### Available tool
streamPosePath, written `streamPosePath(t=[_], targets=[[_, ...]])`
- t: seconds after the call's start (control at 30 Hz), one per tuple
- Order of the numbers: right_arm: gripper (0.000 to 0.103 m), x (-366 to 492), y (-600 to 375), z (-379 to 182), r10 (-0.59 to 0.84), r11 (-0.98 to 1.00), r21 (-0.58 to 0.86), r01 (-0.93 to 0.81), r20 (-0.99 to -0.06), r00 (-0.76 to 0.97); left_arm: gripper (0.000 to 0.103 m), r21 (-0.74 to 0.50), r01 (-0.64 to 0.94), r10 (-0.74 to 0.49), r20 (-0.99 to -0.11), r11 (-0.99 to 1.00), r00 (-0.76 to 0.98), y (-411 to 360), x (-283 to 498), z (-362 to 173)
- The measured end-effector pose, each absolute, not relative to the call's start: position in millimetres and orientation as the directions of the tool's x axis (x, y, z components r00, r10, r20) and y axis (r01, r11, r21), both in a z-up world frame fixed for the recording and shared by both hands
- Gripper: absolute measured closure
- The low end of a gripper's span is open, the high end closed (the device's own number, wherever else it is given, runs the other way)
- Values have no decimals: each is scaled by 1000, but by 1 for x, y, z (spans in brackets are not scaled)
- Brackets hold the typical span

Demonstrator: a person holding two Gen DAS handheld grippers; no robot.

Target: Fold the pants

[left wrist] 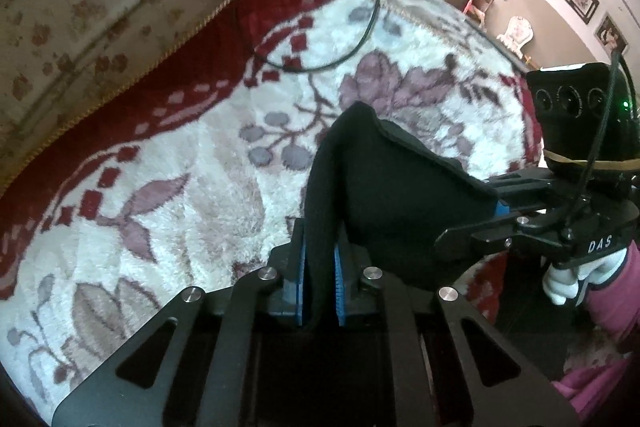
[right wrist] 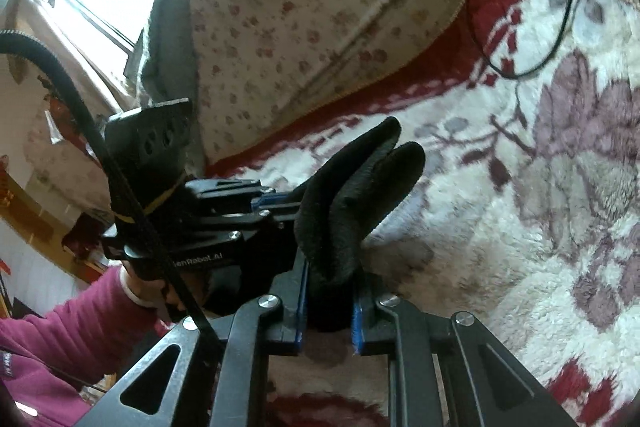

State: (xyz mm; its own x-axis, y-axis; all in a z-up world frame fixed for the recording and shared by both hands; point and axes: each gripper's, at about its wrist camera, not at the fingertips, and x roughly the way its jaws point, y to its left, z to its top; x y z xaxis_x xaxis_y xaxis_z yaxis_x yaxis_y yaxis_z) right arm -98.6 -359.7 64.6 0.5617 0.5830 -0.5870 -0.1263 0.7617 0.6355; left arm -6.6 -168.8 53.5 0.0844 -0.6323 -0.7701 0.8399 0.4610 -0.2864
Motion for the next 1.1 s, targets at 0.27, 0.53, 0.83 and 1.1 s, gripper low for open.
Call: streamPosePath(t=[0.27,0.53,0.83,1.1], targets=[[87,-102,-335,110,635,727,645,-234,-503,586,93,-285,827,-686,-710,485,158,-127,-13,97],[87,-95,-274,143,727,663,646,-378,-438,528,94,-300,771,-705,-661,562,256,-59,-15,126],[87,-67,-174,121,821,570,672,-474,-443,359,94,-356,611,-653,-661,707,370,43,-2,110],[87,-34,-87,47,826,554,704,-445,-531,188,94,-399,389,-551,-694,830,464,147,-8,76]])
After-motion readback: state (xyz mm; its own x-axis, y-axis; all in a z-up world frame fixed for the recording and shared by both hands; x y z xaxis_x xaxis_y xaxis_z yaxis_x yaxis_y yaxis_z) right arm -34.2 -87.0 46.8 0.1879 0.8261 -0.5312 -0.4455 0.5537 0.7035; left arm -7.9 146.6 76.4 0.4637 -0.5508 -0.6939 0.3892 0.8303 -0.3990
